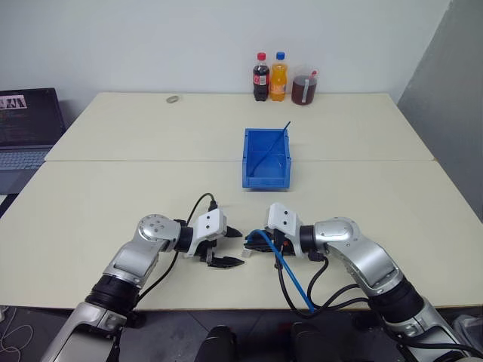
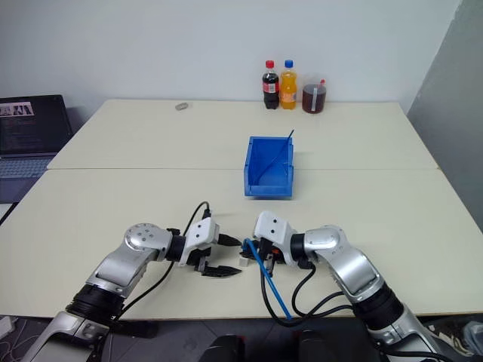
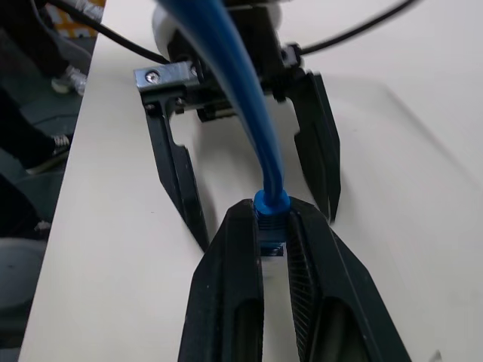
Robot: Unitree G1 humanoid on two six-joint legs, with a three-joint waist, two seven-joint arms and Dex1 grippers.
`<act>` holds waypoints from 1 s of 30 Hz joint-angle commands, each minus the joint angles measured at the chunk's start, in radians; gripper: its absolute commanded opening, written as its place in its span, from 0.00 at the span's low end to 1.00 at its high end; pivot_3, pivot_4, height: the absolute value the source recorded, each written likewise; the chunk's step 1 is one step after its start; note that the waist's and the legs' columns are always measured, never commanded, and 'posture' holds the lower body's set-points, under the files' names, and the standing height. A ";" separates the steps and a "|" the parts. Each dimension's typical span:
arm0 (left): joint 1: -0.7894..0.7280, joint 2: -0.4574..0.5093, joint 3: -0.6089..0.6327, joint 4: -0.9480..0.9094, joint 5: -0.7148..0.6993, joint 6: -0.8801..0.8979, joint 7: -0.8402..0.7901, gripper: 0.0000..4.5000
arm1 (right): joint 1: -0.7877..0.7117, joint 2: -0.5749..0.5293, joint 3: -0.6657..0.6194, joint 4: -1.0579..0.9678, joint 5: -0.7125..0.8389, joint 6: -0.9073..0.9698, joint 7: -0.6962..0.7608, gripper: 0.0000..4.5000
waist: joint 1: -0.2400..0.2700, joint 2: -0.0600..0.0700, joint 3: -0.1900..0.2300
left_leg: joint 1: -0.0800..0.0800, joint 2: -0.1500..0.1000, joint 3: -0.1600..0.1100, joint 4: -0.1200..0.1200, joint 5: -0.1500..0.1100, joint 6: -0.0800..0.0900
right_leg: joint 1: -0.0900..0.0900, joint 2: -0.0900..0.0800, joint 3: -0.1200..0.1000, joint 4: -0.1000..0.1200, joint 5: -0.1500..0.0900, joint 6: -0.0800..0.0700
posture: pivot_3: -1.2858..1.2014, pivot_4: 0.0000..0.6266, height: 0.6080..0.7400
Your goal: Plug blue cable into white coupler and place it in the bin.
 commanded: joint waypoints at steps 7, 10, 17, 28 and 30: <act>-0.045 -0.005 0.182 -0.213 -0.087 0.190 0.213 1.00 | -0.147 0.098 -0.390 -0.052 0.252 0.208 -0.184 0.03 | 0.001 -0.001 0.007 | -0.008 0.000 0.000 0.000 0.000 0.000 | -0.006 0.000 0.000 -0.001 0.001 -0.001 | 0.52 0.24 1.00; -0.096 -0.032 0.181 -0.248 -0.083 0.260 0.287 1.00 | -0.239 0.127 -0.434 0.055 0.272 0.211 -0.220 0.03 | 0.001 -0.001 0.008 | -0.010 0.000 0.000 0.000 0.000 0.000 | -0.008 0.000 0.000 0.000 0.003 -0.005 | 0.52 0.24 1.00; -0.237 -0.102 0.160 -0.210 -0.077 0.351 0.390 1.00 | -0.519 0.184 -0.433 0.495 0.204 0.087 -0.283 0.03 | -0.005 -0.001 0.010 | -0.014 -0.001 0.002 0.001 0.000 0.000 | -0.014 0.000 0.001 0.002 0.004 -0.005 | 0.52 0.24 1.00; -0.240 -0.109 0.126 -0.206 -0.065 0.330 0.403 1.00 | -0.814 0.119 -0.324 1.101 0.011 -0.155 -0.154 0.56 | -0.023 0.000 0.012 | -0.017 -0.002 0.008 -0.001 0.000 -0.001 | -0.017 -0.003 0.002 0.000 0.004 -0.007 | 0.52 0.24 1.00; -0.239 -0.107 0.128 -0.208 -0.066 0.331 0.404 1.00 | -0.851 0.089 -0.298 1.141 -0.019 -0.170 -0.093 0.67 | -0.023 0.000 0.012 | -0.017 -0.002 0.009 -0.001 0.000 -0.001 | -0.017 -0.004 0.003 0.000 0.004 -0.007 | 0.52 0.24 1.00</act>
